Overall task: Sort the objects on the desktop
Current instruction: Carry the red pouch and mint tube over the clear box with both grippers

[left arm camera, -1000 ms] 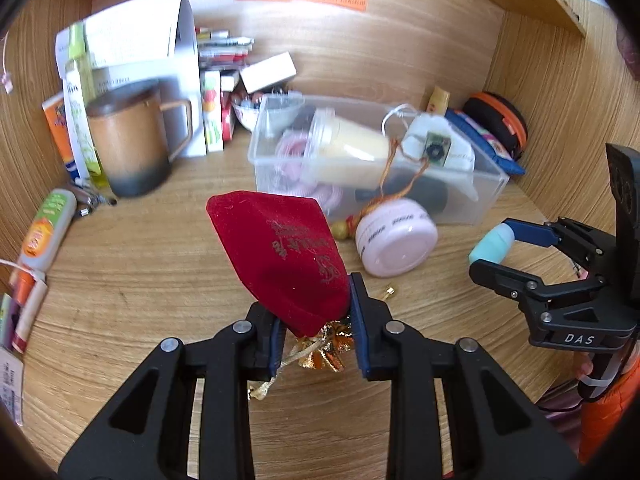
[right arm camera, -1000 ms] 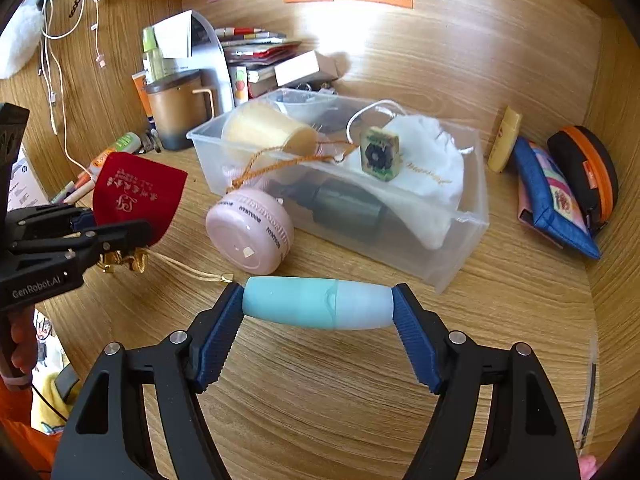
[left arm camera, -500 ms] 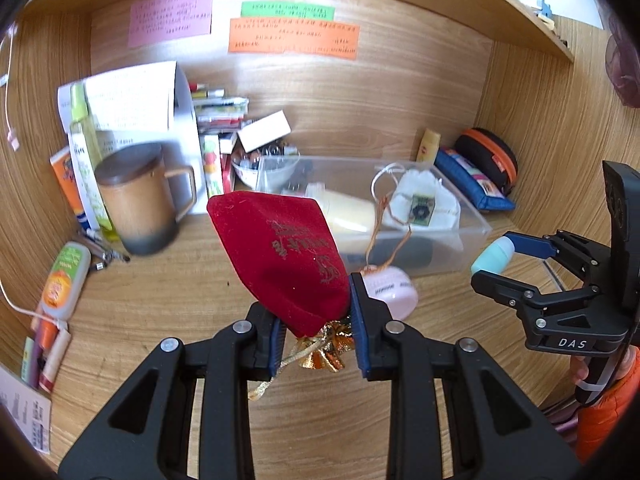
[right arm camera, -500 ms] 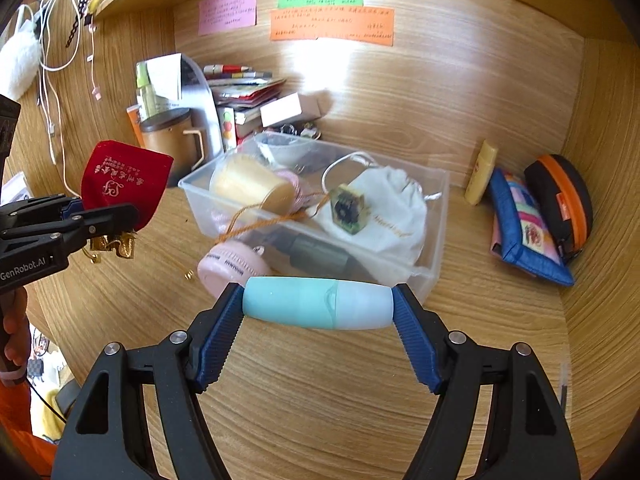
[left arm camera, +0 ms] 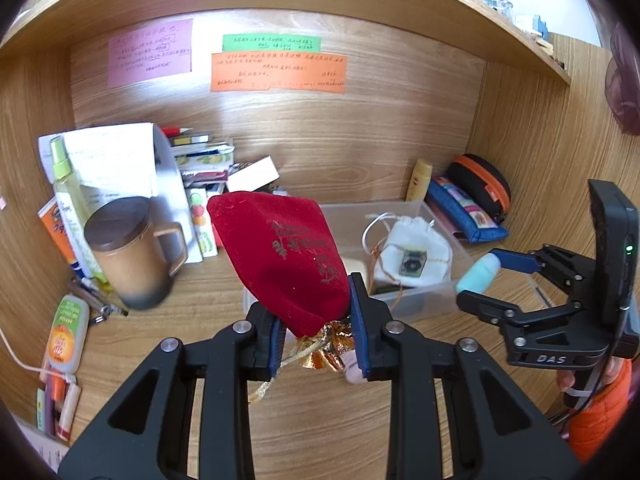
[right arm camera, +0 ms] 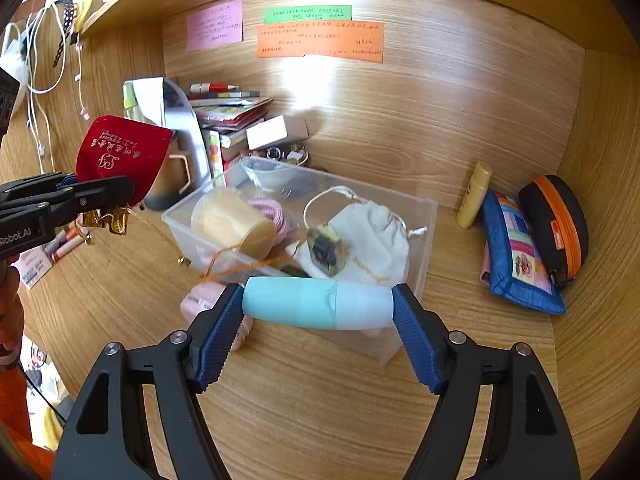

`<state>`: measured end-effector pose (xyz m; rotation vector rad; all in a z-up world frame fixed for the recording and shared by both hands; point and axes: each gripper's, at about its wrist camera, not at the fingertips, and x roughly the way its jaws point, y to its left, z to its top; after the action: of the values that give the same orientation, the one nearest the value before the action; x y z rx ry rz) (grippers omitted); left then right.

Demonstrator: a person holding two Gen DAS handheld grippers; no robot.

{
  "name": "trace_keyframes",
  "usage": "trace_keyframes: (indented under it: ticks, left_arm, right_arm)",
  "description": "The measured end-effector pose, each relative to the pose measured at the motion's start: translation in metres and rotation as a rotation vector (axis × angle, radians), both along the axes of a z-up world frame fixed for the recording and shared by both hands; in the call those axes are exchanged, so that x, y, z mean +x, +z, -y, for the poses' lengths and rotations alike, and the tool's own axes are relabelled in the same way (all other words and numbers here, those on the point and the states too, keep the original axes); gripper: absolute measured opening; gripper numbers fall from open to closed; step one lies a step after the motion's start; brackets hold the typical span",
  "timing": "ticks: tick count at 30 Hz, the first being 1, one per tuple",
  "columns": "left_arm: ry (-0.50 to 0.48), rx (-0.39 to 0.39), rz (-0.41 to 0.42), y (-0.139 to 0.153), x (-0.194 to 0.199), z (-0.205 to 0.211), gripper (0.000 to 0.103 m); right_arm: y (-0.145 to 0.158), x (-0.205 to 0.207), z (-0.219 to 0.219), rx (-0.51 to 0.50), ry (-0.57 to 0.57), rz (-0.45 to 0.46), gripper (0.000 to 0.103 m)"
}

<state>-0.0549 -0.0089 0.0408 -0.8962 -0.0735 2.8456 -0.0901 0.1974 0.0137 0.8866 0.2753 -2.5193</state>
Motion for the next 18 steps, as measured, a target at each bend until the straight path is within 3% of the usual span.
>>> trace_keyframes:
  ticks: [18]
  left_arm:
    - [-0.077,-0.008,-0.002,0.01,-0.054,-0.019,0.028]
  right_arm:
    - [0.004,-0.052,0.018,-0.003,-0.007,0.017,0.071]
